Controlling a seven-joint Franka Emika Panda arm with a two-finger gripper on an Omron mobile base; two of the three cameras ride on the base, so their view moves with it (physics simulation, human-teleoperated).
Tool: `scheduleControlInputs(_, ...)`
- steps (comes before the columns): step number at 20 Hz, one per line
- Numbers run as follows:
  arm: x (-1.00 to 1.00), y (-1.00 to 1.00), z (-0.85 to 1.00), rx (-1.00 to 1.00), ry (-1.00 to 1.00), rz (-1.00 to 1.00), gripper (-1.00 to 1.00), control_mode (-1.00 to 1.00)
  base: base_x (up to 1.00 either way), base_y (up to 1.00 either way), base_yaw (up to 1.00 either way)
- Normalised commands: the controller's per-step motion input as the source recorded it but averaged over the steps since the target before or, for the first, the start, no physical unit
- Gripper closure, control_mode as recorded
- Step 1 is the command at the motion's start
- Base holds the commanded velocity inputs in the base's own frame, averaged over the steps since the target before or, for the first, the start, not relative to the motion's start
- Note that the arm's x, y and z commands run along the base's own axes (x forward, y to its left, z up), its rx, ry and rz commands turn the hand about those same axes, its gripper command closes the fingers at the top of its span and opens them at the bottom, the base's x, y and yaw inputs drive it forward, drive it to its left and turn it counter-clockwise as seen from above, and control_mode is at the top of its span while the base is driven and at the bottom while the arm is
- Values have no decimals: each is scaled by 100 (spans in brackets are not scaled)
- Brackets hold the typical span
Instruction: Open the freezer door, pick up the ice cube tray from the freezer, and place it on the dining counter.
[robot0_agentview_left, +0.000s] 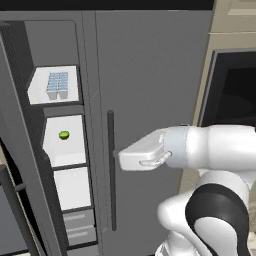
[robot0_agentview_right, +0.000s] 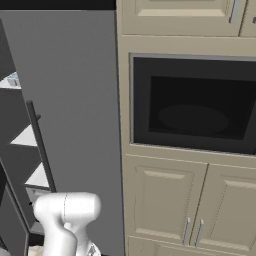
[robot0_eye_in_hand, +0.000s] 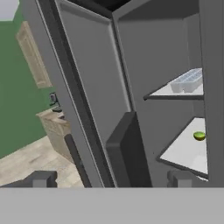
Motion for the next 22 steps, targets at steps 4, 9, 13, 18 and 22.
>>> scheduleControlInputs(4, 54, 0, -9, 0, -3, 29, -100, -100, 0, 0, 0)
scheduleControlInputs(9, 30, 13, -23, -5, -12, 29, -100, -100, 0, 0, 0)
scheduleControlInputs(13, 8, 46, -47, -2, -22, 12, -100, -100, 0, 0, 0)
scheduleControlInputs(18, 13, 52, -52, -1, -25, 7, -100, -100, 0, 0, 0)
scheduleControlInputs(22, 19, 41, -29, 0, -25, 3, -100, -100, 0, 0, 0)
